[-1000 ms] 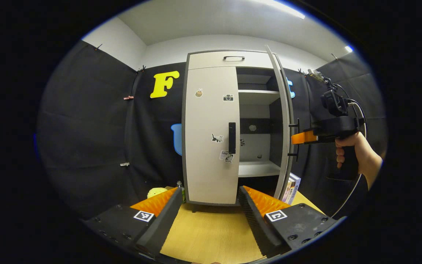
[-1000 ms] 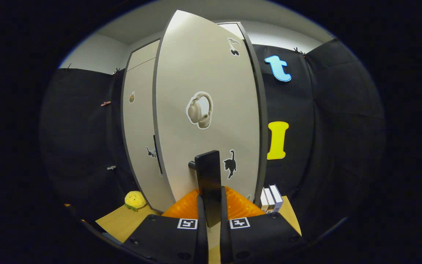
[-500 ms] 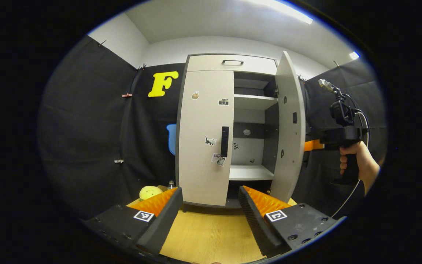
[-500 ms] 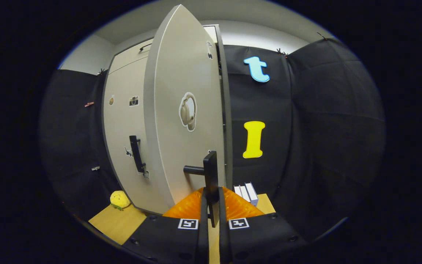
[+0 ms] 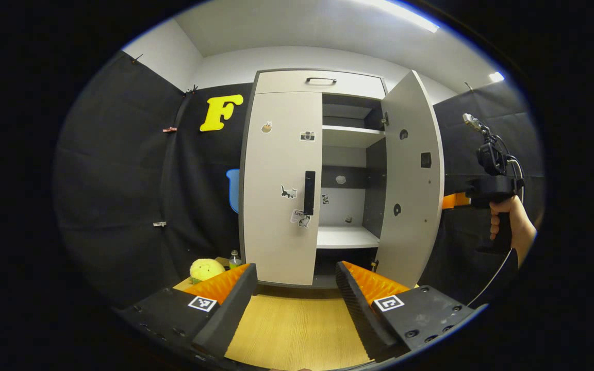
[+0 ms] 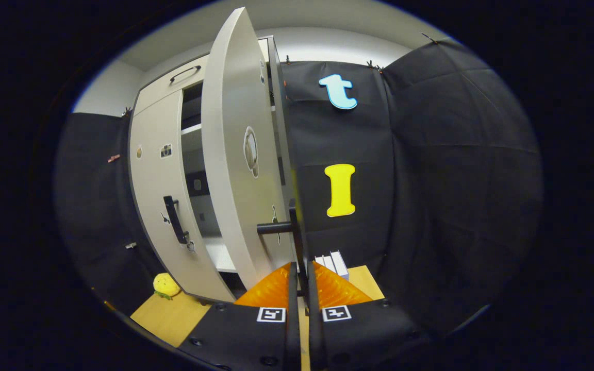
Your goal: Open the right door of the double-door shoe cabinet with the right hand, and open the left door with the left hand.
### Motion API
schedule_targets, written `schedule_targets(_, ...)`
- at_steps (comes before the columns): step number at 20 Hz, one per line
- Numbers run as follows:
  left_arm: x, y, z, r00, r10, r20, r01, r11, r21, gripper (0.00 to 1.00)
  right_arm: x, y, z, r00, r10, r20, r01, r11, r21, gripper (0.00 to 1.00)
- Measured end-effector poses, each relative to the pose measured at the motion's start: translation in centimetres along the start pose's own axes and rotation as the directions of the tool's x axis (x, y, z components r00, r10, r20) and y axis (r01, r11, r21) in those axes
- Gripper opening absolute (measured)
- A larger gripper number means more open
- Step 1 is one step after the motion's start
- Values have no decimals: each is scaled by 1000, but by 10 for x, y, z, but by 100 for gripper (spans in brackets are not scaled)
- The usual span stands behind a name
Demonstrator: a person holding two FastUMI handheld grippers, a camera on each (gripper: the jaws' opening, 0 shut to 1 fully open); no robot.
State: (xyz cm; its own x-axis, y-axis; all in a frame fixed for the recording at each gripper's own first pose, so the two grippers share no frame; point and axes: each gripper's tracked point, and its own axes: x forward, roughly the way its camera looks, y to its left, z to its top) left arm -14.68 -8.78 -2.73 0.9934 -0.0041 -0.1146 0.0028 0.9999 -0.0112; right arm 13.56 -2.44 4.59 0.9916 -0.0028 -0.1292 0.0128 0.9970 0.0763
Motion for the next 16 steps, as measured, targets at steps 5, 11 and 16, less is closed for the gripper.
schedule_targets(5,24,7,-1,999,-29,-16,29,1000,-1,95,-13,-5,-11,999,-41,-23,40,998,-45,5)
schedule_targets(11,60,27,-6,997,-74,-36,74,997,-7,95,-38,-5,-13,996,-88,-10,87,993,-86,5)
schedule_targets(16,109,50,-2,991,-126,-32,126,992,-20,95,-52,37,-18,1000,-11,-26,9,998,-68,5)
